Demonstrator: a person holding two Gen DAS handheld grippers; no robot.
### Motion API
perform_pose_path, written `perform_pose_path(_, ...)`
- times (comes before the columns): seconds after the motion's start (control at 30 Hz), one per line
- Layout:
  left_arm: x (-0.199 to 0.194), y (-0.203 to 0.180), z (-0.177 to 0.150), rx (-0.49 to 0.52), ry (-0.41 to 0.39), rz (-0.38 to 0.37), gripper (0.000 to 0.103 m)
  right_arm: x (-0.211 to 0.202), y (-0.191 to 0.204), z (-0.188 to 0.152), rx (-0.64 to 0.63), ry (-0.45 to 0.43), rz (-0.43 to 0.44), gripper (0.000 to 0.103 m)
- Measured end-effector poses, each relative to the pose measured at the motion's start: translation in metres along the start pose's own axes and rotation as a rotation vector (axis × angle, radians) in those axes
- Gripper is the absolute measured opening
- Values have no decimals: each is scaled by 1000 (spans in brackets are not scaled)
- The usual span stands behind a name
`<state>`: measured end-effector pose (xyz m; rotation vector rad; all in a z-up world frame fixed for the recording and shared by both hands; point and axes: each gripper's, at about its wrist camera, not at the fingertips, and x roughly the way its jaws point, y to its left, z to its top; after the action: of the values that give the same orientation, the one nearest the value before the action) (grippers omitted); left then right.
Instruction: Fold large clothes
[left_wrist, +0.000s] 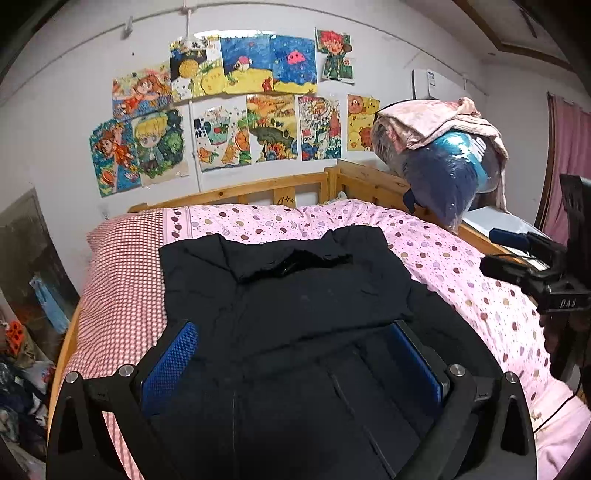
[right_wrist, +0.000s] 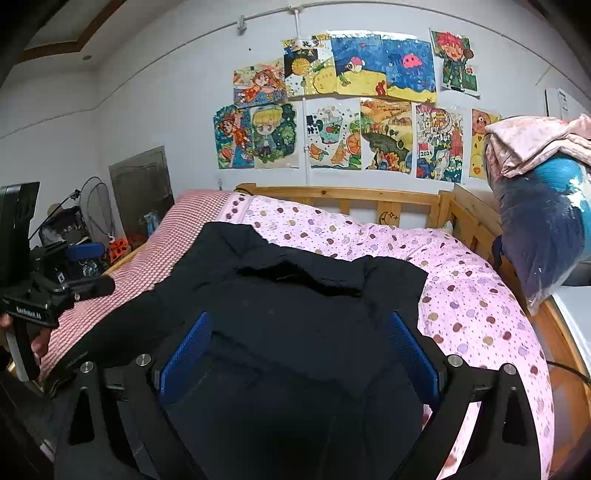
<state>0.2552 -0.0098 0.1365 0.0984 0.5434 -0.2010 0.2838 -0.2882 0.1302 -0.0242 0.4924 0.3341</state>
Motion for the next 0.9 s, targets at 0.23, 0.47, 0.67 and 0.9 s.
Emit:
perform_pose_path(0.23,-48,-13,-44,55,-23,23,103,-48,19,-21,-22,-24,15,94)
perform_pose_path(0.47,-69,-12,-90,99,13,31,103,-81,40,-55,-79,-18,18,94)
perform_pose_path(0.67,-80,-9,-123,122,35,-18,103,-108,49,-93,-136,-7,-20,94)
perform_pose_path(0.9,-75,-14,-148,152,77,-22,103,-119,52,-135,-145,62,-54,94)
